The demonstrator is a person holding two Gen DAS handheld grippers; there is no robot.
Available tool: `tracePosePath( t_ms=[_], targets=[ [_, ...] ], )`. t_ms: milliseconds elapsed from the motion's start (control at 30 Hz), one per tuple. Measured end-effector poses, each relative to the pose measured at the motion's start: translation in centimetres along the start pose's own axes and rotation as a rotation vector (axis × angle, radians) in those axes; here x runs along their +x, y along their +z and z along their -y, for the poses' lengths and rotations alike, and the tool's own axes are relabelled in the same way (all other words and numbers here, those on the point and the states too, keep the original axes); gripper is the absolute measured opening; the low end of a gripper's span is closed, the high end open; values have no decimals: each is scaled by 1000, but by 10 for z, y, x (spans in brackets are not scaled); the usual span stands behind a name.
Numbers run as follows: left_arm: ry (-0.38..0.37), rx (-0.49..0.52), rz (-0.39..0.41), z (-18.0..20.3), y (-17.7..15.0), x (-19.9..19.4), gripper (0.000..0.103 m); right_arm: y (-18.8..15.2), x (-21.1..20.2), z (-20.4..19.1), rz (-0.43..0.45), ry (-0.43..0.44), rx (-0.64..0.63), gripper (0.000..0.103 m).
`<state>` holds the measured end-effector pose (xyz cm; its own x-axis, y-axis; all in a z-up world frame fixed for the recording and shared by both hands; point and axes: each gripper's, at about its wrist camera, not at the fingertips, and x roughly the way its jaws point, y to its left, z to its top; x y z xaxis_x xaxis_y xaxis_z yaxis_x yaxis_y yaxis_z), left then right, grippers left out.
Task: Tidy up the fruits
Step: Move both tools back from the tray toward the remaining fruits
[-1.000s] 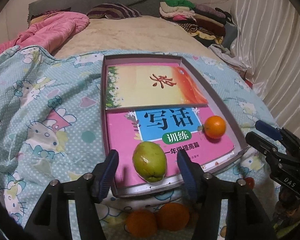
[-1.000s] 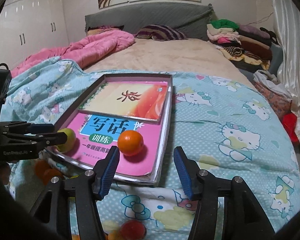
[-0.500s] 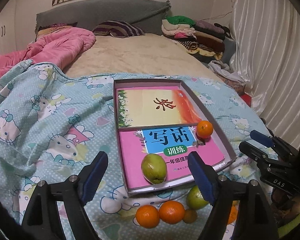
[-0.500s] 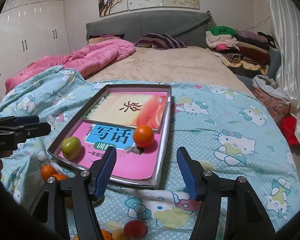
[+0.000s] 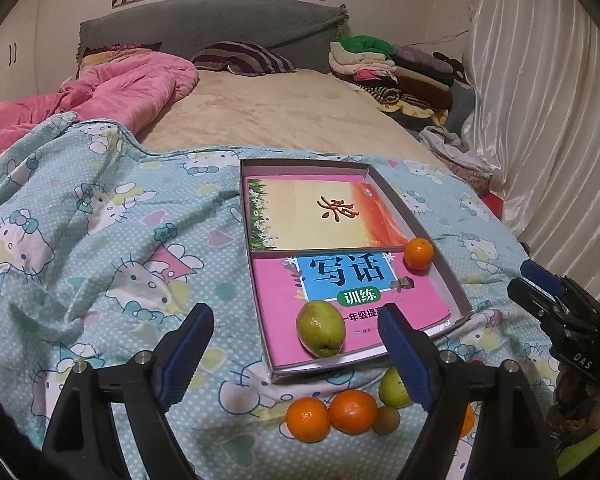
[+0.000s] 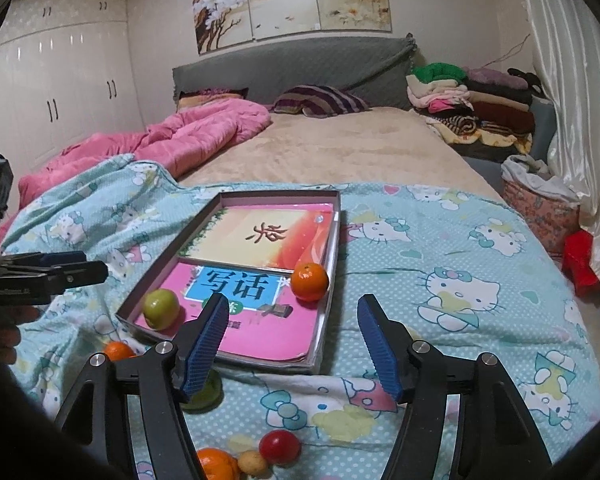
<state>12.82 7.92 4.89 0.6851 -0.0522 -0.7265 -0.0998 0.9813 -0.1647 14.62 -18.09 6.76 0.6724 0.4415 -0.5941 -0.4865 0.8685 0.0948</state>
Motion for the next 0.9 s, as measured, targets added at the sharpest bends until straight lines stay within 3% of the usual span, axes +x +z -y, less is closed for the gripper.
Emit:
tracePosePath(
  t_ms=[467,900],
  targets=[
    [-11,24,15,7,-6,-12,89,-18,-15,-7,-10,18,10,70],
    [15,37,-51,-3,-36,-3,89,-34,-18,-13,-38,25,17,71]
  ],
)
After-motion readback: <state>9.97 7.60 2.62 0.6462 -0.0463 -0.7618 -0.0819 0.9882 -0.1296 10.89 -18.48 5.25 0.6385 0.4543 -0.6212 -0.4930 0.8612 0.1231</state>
